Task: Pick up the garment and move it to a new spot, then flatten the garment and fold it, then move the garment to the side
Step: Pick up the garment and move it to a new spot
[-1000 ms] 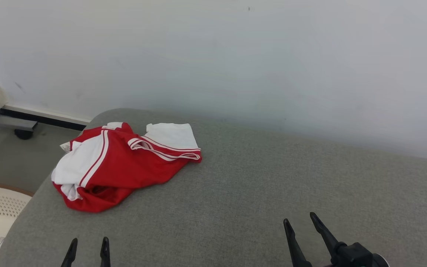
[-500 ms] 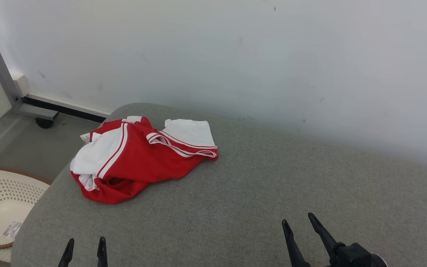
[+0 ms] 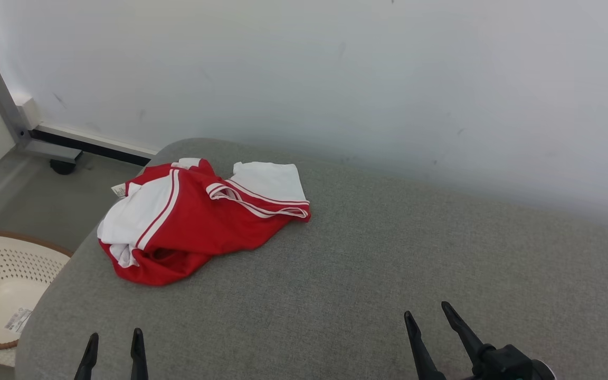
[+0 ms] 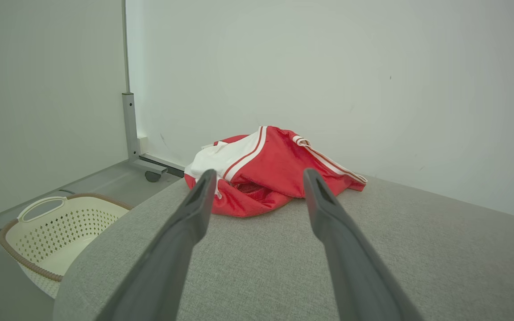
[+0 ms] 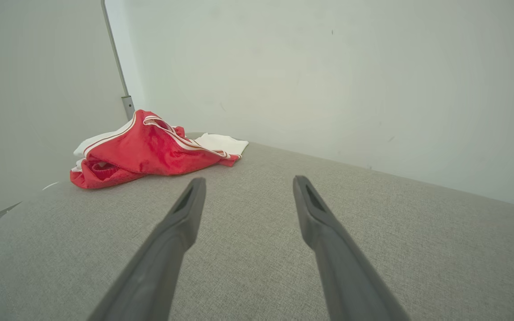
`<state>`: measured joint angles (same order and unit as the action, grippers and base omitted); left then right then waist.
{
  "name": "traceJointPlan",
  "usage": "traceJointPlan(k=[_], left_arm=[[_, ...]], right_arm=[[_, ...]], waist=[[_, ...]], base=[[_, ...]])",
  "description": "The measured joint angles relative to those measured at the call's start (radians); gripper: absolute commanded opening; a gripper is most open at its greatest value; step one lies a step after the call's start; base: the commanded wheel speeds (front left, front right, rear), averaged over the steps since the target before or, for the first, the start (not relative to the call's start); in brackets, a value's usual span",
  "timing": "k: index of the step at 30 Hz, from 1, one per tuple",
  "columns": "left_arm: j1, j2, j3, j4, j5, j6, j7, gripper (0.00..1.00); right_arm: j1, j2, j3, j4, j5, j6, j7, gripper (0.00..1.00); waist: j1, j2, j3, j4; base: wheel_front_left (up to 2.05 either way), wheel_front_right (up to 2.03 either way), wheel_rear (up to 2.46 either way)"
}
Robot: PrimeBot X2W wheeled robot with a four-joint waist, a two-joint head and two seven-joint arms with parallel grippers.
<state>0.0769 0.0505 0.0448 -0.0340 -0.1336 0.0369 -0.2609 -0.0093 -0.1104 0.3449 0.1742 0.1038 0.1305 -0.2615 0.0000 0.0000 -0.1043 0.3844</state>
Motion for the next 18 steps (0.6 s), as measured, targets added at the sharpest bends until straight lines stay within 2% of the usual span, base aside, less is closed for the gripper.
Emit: traceJointPlan(k=[9, 18], left_arm=[[-0.073, 0.000, -0.023, 0.023, -0.003, -0.002, 0.000, 1.00], [-0.212, 0.000, 0.004, 0.064, -0.020, -0.020, 0.000, 1.00]], right_arm=[[-0.013, -0.026, 0.006, -0.005, -0.001, 0.000, 0.000, 1.00], [-0.087, -0.076, 0.021, -0.020, -0.003, 0.000, 0.000, 1.00]], waist=[[0.0001, 0.0000, 0.054, 0.001], [0.0002, 0.0001, 0.162, -0.018]], base=[[0.00, 0.00, 0.00], [0.00, 0.00, 0.00]])
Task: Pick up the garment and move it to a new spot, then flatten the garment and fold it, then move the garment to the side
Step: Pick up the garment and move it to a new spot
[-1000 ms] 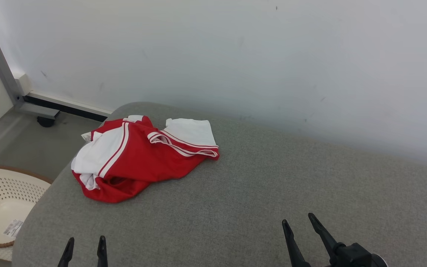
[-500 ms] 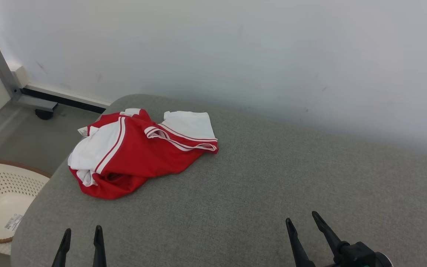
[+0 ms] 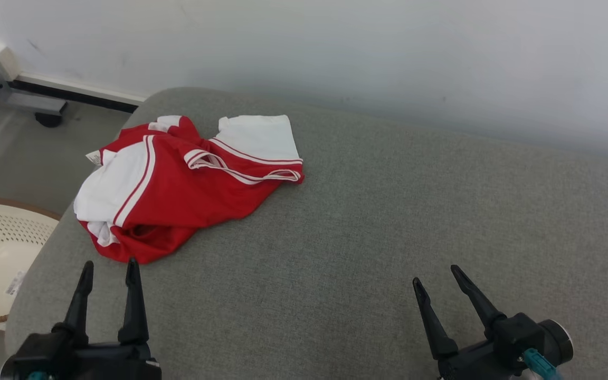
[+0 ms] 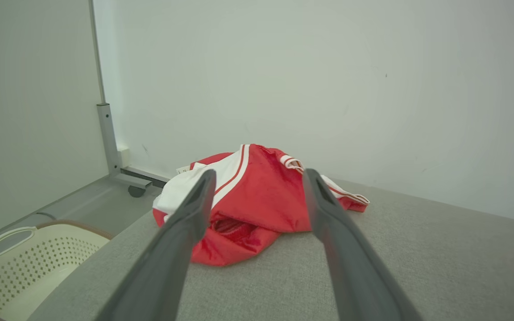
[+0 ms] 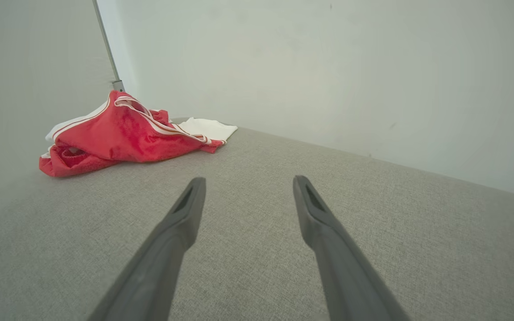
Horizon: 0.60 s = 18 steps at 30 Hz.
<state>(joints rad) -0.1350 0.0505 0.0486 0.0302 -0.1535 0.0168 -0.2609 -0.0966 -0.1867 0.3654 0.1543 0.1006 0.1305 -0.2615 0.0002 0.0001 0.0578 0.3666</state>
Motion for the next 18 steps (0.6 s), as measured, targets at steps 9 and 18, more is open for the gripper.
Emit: traceJointPlan(k=[9, 18], left_arm=[[-0.188, 0.013, 0.065, 0.109, -0.002, -0.053, 0.000, 1.00], [-0.452, 0.093, 0.087, 0.365, 0.003, -0.077, 0.003, 1.00]], right_arm=[[-0.038, -0.058, 0.007, -0.009, 0.001, 0.000, 0.000, 1.00], [-0.068, -0.098, 0.001, -0.025, 0.001, 0.000, 0.000, 1.00]], waist=[[0.0001, 0.0000, 0.107, -0.031], [0.0000, 0.0001, 0.201, -0.068]], base=[[0.00, 0.00, 0.00], [0.00, 0.00, 0.00]])
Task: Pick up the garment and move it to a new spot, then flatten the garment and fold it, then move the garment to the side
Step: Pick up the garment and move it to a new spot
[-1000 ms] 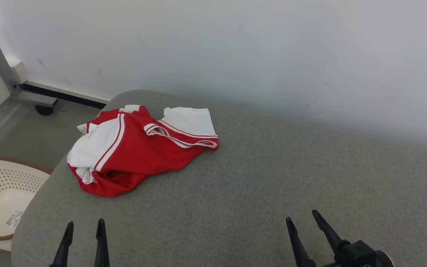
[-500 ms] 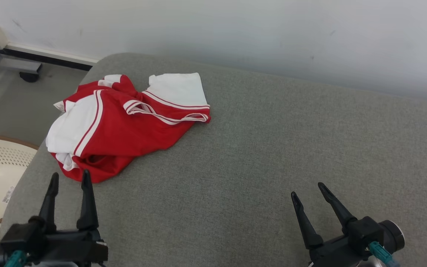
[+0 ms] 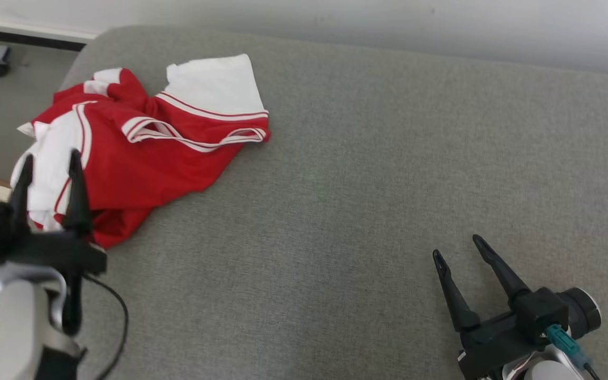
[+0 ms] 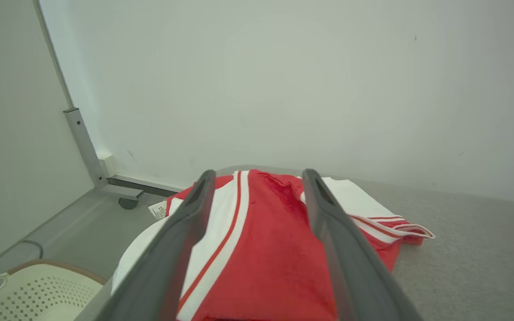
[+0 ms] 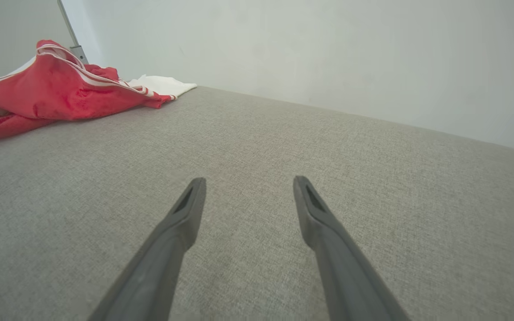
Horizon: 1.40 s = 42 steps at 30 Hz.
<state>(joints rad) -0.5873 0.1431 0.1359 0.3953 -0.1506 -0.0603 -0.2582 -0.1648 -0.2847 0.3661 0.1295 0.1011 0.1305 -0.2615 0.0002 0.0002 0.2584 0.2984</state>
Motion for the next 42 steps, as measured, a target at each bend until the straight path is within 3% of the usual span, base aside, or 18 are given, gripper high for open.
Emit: traceJointPlan(k=[11, 19, 28, 37, 38, 39, 40, 41, 42], left_arm=[[-0.269, 0.089, 0.009, 0.265, -0.026, -0.006, 0.096, 1.00], [-0.418, 0.114, 0.010, 0.443, -0.060, -0.018, 0.171, 1.00], [-0.509, 0.162, -0.029, 0.606, -0.047, -0.026, 0.284, 1.00], [-0.541, 0.191, -0.059, 0.681, -0.061, -0.054, 0.417, 1.00], [-0.541, 0.191, -0.063, 0.684, -0.066, -0.059, 0.423, 0.84], [-0.541, 0.191, -0.069, 0.684, -0.071, -0.061, 0.425, 0.46], [-0.541, 0.192, -0.074, 0.680, -0.073, -0.063, 0.423, 0.29], [-0.540, 0.193, -0.080, 0.675, -0.077, -0.063, 0.411, 0.00], [-0.539, 0.195, -0.083, 0.667, -0.083, -0.067, 0.394, 0.00]], right_arm=[[-0.026, -0.031, -0.008, -0.026, 0.000, 0.000, 0.000, 1.00], [-0.052, -0.039, -0.021, -0.057, 0.022, 0.000, -0.002, 1.00], [-0.093, -0.028, -0.010, -0.076, 0.042, 0.001, -0.004, 1.00], [-0.098, -0.006, -0.019, -0.071, 0.044, 0.001, -0.004, 1.00], [-0.098, -0.005, -0.019, -0.069, 0.044, 0.001, -0.004, 1.00], [-0.099, -0.004, -0.018, -0.067, 0.044, 0.001, -0.004, 1.00], [-0.101, -0.004, -0.018, -0.065, 0.047, 0.001, -0.004, 1.00], [-0.102, -0.002, -0.018, -0.063, 0.048, 0.001, -0.004, 1.00], [-0.104, -0.001, -0.017, -0.061, 0.049, 0.001, -0.004, 1.00]], waist=[[-0.0001, 0.0000, 0.095, -0.048], [-0.0003, -0.0001, 0.168, -0.073], [-0.0003, -0.0002, 0.223, -0.102], [-0.0003, -0.0003, 0.229, -0.116], [-0.0003, -0.0002, 0.229, -0.116], [-0.0003, -0.0003, 0.228, -0.116], [-0.0003, -0.0003, 0.227, -0.117], [-0.0003, -0.0002, 0.226, -0.117], [-0.0003, -0.0002, 0.224, -0.118]], base=[[0.00, 0.00, 0.00], [0.00, 0.00, 0.00], [0.00, 0.00, 0.00], [0.00, 0.00, 0.00], [0.00, 0.00, 0.00], [0.00, 0.00, 0.00], [0.00, 0.00, 0.00], [0.00, 0.00, 0.00], [0.00, 0.00, 0.00]])
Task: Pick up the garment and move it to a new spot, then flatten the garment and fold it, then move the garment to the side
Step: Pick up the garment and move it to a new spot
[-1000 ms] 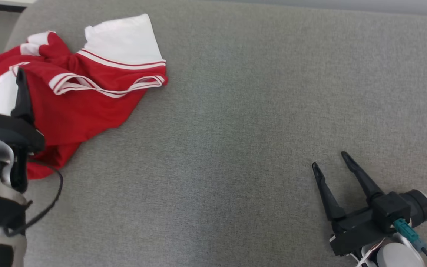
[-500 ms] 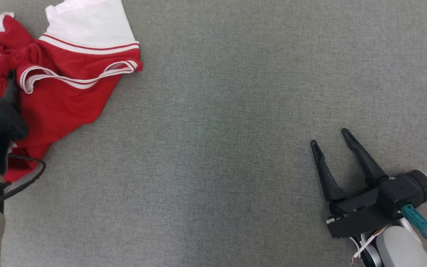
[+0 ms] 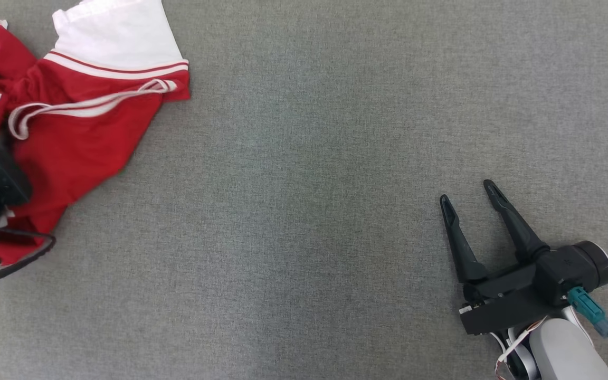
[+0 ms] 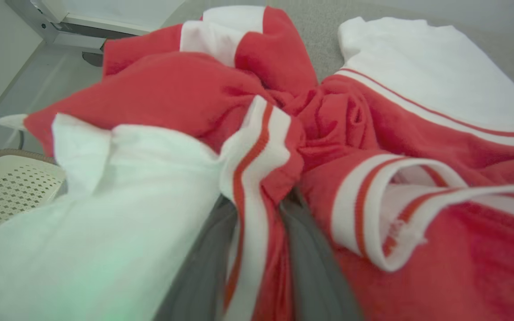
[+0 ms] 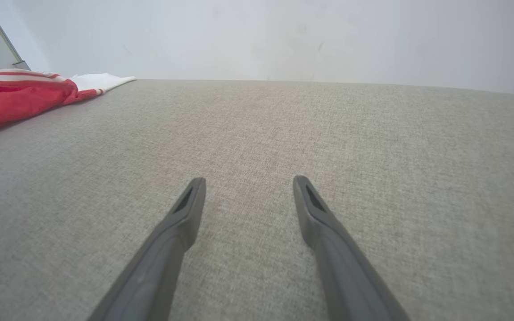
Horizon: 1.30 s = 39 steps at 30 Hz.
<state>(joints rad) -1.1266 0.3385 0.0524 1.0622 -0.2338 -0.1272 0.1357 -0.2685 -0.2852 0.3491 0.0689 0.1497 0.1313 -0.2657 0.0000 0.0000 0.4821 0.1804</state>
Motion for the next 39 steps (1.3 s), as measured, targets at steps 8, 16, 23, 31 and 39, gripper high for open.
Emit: traceJointPlan(k=[8, 16, 23, 31, 39], left_arm=[[0.042, 0.023, -0.045, -0.051, -0.008, -0.003, -0.079, 0.00], [0.089, 0.056, -0.106, -0.157, -0.051, -0.003, -0.122, 0.00], [0.136, 0.097, -0.143, -0.301, -0.087, -0.003, -0.137, 0.00], [0.180, 0.114, -0.152, -0.469, -0.099, 0.006, -0.119, 0.00], [0.215, 0.120, -0.174, -0.655, -0.093, 0.033, -0.045, 0.00]], right_arm=[[-0.005, 0.018, 0.002, 0.027, 0.015, 0.000, 0.000, 1.00], [0.016, 0.045, 0.013, 0.067, 0.027, 0.000, 0.002, 1.00], [0.033, 0.075, 0.033, 0.089, 0.036, 0.000, 0.002, 1.00], [0.065, 0.098, 0.042, 0.107, 0.046, 0.000, 0.002, 1.00], [0.095, 0.108, 0.041, 0.107, 0.050, 0.000, 0.002, 1.00]], waist=[[0.0001, 0.0001, -0.027, -0.010], [0.0001, 0.0001, -0.088, -0.020], [0.0000, 0.0001, -0.170, -0.035], [-0.0001, 0.0000, -0.255, -0.065], [0.0000, 0.0001, -0.320, -0.123]], base=[[0.00, 0.00, 0.00], [0.00, 0.00, 0.00], [0.00, 0.00, 0.00], [0.00, 0.00, 0.00], [0.00, 0.00, 0.00]])
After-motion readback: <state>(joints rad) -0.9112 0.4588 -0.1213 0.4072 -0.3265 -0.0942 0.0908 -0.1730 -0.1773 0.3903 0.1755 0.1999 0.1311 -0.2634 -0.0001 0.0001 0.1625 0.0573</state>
